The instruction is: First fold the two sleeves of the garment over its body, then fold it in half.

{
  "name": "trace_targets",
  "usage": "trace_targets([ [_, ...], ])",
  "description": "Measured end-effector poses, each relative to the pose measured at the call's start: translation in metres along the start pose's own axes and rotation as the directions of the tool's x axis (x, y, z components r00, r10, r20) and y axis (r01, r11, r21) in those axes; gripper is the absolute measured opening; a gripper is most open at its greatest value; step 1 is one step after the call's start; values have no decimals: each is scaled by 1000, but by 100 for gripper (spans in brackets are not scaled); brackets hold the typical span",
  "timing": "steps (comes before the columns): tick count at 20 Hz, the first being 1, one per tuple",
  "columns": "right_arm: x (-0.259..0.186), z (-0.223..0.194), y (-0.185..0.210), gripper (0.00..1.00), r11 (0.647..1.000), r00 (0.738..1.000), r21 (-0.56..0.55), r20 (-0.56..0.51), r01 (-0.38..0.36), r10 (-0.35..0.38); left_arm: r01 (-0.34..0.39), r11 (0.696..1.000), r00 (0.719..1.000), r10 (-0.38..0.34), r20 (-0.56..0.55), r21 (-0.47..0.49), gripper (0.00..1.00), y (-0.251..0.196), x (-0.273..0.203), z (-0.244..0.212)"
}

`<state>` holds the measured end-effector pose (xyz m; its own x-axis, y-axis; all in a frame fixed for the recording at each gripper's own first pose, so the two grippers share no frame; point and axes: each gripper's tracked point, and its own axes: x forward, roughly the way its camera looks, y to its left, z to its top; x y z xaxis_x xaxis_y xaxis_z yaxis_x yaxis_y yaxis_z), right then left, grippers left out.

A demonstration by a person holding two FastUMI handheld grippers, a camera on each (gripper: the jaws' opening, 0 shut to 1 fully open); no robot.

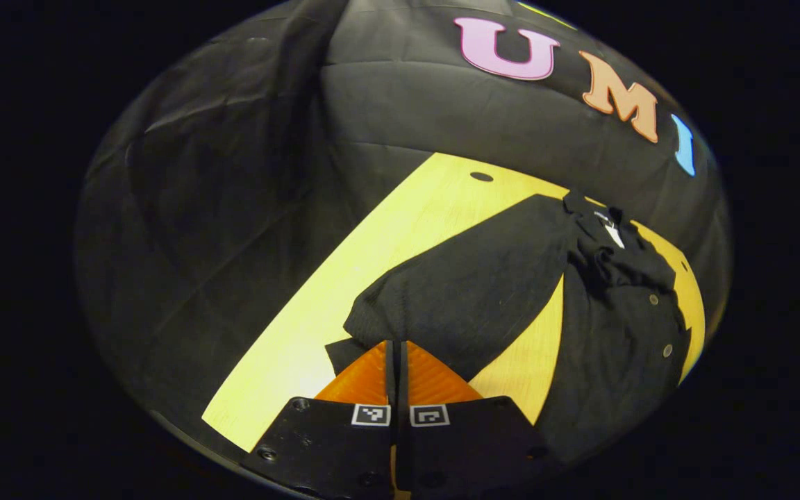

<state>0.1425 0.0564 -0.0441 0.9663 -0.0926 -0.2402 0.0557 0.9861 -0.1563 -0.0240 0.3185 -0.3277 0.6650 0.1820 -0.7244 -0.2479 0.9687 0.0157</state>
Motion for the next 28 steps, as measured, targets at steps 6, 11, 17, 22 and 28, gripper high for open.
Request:
trace_targets([
  [6, -5, -10, -6, 96, 1000, 1000, 24, -15, -19, 20, 59, 997, 991, -64, 114, 51, 0, -39, -17, 60],
  [11, -10, -19, -18, 96, 999, 999, 36, -28, -27, 28, 130, 988, 971, -145, 191, 88, 0, -86, -28, 109],
  [17, -14, -27, -46, 96, 997, 999, 71, -37, -9, 12, 185, 970, 948, -219, 232, 158, 0, -136, -37, 146],
  [22, -21, -40, -71, 96, 996, 998, 94, -57, 8, -3, 255, 937, 909, -316, 272, 238, 0, -202, -49, 176],
  [28, -28, -53, -104, 96, 993, 996, 111, -82, 35, -26, 327, 893, 868, -413, 277, 308, 0, -278, -52, 190],
])
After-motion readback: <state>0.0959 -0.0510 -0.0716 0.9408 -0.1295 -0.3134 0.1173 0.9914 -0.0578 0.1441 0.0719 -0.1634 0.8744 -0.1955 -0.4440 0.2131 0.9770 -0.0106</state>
